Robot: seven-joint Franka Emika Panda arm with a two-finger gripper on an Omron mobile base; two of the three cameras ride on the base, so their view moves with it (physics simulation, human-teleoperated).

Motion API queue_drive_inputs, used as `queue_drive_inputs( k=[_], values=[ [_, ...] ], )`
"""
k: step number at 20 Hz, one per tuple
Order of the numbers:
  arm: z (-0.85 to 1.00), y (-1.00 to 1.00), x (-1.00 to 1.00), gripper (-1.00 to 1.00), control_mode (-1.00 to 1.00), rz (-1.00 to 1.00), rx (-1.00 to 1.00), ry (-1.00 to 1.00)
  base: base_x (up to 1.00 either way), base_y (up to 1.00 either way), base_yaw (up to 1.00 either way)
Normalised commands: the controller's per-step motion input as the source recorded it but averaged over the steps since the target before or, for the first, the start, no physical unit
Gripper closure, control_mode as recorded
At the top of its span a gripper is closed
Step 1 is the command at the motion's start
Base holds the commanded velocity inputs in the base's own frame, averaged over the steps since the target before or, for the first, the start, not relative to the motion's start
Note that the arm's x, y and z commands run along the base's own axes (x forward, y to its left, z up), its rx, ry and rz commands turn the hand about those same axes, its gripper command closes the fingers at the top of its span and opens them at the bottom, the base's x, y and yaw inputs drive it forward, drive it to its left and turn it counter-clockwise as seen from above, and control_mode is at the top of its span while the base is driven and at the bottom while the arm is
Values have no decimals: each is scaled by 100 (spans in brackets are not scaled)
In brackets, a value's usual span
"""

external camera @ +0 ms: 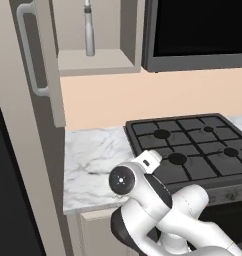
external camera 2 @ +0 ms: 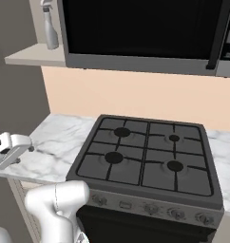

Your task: Move the cutting board and knife to the sink. Then move spray from the cabinet to the counter.

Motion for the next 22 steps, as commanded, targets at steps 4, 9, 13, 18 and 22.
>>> queue_drive_inputs(
  k=[4,9,13,18,22],
  values=[
    [0,0,0,-100,100,0,0,0,33,0,11],
    [0,0,0,-100,100,0,0,0,17,0,0],
    [0,-1,21,-100,-100,0,6,0,15,0,0],
    [20,0,40,-100,-100,0,13,-9,0,0,0],
    [33,0,25,-100,-100,0,18,-14,0,0,0]
  ],
)
